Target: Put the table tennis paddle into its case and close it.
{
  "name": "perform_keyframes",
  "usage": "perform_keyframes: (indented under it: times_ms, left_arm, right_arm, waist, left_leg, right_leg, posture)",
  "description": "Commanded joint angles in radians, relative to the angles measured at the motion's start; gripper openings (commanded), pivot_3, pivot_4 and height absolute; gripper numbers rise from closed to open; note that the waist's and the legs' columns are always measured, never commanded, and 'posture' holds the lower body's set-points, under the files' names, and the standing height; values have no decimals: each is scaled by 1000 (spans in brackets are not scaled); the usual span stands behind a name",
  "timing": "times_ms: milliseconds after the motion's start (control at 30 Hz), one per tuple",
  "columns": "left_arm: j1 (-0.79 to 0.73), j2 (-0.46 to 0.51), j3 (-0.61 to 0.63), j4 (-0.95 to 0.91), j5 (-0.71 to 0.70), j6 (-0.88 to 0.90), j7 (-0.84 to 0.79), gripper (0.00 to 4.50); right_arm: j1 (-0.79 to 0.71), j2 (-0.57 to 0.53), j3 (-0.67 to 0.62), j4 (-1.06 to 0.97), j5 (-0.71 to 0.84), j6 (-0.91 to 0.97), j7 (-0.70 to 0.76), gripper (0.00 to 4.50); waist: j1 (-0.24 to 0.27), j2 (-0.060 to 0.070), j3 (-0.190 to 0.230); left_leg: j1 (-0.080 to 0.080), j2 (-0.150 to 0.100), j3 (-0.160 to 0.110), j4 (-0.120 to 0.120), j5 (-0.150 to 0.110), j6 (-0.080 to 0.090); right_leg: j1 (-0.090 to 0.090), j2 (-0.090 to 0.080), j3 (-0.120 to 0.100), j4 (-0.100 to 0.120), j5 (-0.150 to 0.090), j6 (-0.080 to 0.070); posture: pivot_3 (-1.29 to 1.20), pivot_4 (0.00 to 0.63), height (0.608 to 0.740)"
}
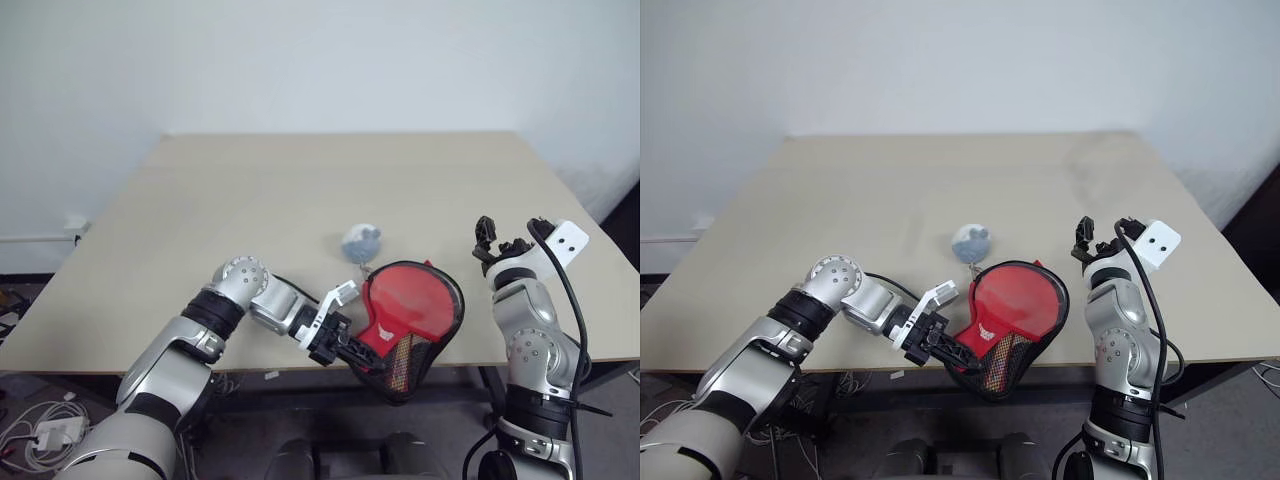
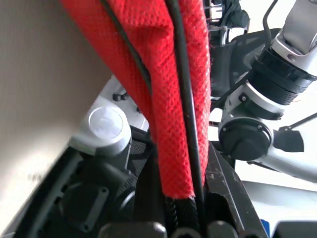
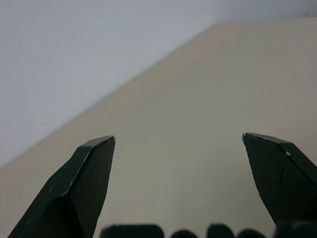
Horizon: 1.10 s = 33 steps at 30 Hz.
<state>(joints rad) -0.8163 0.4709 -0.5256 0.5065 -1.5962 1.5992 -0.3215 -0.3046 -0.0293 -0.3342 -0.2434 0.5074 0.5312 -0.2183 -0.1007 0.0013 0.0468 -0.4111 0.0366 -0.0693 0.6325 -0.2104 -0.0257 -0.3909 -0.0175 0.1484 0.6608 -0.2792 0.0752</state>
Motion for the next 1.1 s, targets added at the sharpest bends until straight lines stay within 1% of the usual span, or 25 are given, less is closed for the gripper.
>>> perform_keyframes:
  times_ms: [33,133,367,500,633,767,833,867,1000,1100]
  left_arm:
    - [3,5,5,-41,-104,15,72,14]
    - [35,35,32,-46,-161,15,146,14]
    - [42,54,98,-38,-199,15,269,14]
    - [39,40,150,-9,-186,14,309,14]
    - [70,22,199,-47,-189,-7,341,14]
    - [72,10,231,-33,-173,-4,375,14]
    - [70,2,247,-7,-168,-3,397,632]
    - [69,-2,254,5,-164,-3,405,837]
    - [57,-30,302,52,-138,-8,435,2205]
    - [63,-42,332,32,-119,4,432,3200]
  right_arm:
    - [-8,-6,-1,-50,-2,2,-9,4500]
    - [2,-9,-5,-61,1,13,-10,4500]
    - [-9,-16,-8,-38,0,20,-3,4500]
    - [-32,-22,0,-19,0,20,9,4500]
    - [-47,-24,1,2,-7,15,13,4500]
    - [-52,-25,10,6,-6,16,19,4500]
    - [-54,-28,9,13,-8,14,19,4500]
    - [-55,-29,8,16,-8,13,20,4500]
    - [-58,-33,8,19,-12,10,18,4500]
    - [-58,-32,12,19,-16,8,19,4500]
  waist:
    - [0,0,0]
    - [-1,0,0]
    - [1,0,0]
    - [0,0,0]
    - [0,0,0]
    - [2,0,0]
    - [2,0,0]
    - [2,0,0]
    - [2,0,0]
    - [2,0,0]
  left_leg:
    - [0,0,0,0,0,0]
    - [0,0,0,0,0,0]
    - [0,0,0,0,0,0]
    - [0,0,0,0,0,0]
    - [0,0,0,0,0,-1]
    - [0,0,0,0,1,-2]
    - [0,0,0,0,1,-2]
    - [0,0,0,0,1,-2]
    - [0,0,0,0,1,-2]
    - [0,0,0,0,1,-2]
  right_leg:
    - [0,0,0,0,0,0]
    - [0,0,0,0,0,0]
    - [0,0,0,0,0,0]
    - [0,0,0,0,0,0]
    - [0,0,0,0,0,0]
    - [0,0,0,0,0,0]
    - [0,0,0,0,0,0]
    - [0,0,0,0,0,0]
    - [0,0,0,0,0,0]
    - [-1,0,0,0,0,0]
  posture:
    - [0,0,740]
    - [0,0,740]
    - [0,0,740]
    - [0,0,740]
    - [0,0,740]
    - [0,0,740]
    - [0,0,740]
    - [0,0,740]
    - [0,0,740]
    - [0,0,740]
